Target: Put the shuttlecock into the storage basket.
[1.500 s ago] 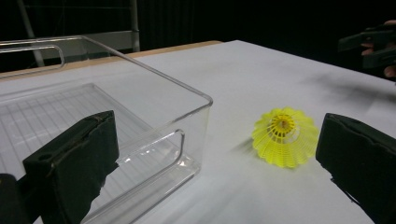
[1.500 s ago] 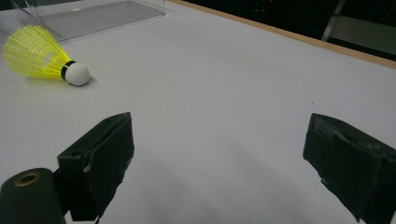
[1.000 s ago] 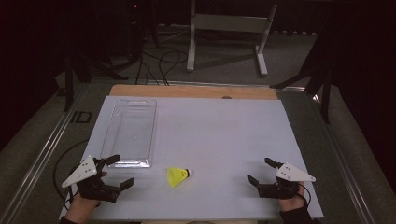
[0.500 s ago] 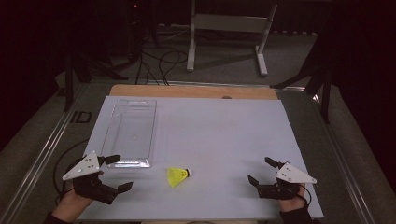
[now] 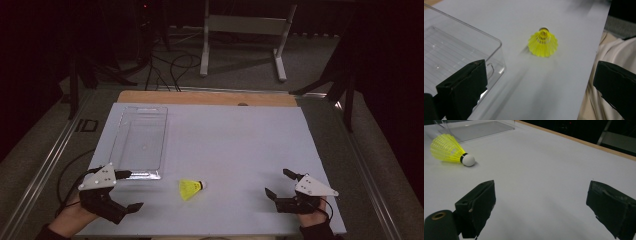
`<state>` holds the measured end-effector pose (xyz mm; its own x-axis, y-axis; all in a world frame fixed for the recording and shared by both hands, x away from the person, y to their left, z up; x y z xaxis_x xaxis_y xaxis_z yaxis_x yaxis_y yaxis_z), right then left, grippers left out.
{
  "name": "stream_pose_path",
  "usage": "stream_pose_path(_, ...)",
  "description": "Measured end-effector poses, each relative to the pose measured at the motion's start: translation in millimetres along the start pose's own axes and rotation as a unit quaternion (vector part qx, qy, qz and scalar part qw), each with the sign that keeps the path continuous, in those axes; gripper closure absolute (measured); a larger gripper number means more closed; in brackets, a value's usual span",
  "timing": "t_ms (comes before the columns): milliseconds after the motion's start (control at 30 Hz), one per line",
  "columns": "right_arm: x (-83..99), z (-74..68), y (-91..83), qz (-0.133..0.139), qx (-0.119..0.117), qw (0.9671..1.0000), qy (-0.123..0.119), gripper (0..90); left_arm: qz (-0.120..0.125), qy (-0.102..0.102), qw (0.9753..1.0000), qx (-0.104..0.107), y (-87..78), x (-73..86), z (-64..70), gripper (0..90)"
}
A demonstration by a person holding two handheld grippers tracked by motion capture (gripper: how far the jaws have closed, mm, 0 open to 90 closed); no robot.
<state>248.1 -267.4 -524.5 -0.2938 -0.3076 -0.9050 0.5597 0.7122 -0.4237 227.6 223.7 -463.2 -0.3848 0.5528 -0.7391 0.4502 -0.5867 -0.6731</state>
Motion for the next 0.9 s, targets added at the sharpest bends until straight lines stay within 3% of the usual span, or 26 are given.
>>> stream_pose_path(333, 0.5, -0.8, 1.4, -0.003, -0.006, 1.0000, 0.000, 9.0, -0.052, 0.021, 0.9984, 0.007, 3.9, -1.9, 4.7, 0.2)
stream_pose_path(433, 0.8, -0.6, 1.4, -0.005, -0.006, 1.0000, 0.001, 9.0, -0.067, 0.033, 0.9972, 0.007, 4.1, -3.0, 6.0, 0.2)
stream_pose_path(900, 0.9, -0.9, 1.9, -0.006, -0.008, 0.9999, 0.003, 9.0, -0.130, 0.052, 0.9901, 0.010, 8.2, -14.5, 8.2, 0.3)
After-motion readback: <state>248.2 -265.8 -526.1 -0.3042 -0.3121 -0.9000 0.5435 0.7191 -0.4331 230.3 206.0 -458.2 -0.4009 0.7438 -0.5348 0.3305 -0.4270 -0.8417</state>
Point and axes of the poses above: each handheld gripper's, and its own axes: y roughly forward along the jaws, x roughly out of its underside, z roughly to its right, the point moved 4 cm from there along y, roughly forward along the jaws, and after that the axes turned 9 degrees about -x, right-handed, at the moved point
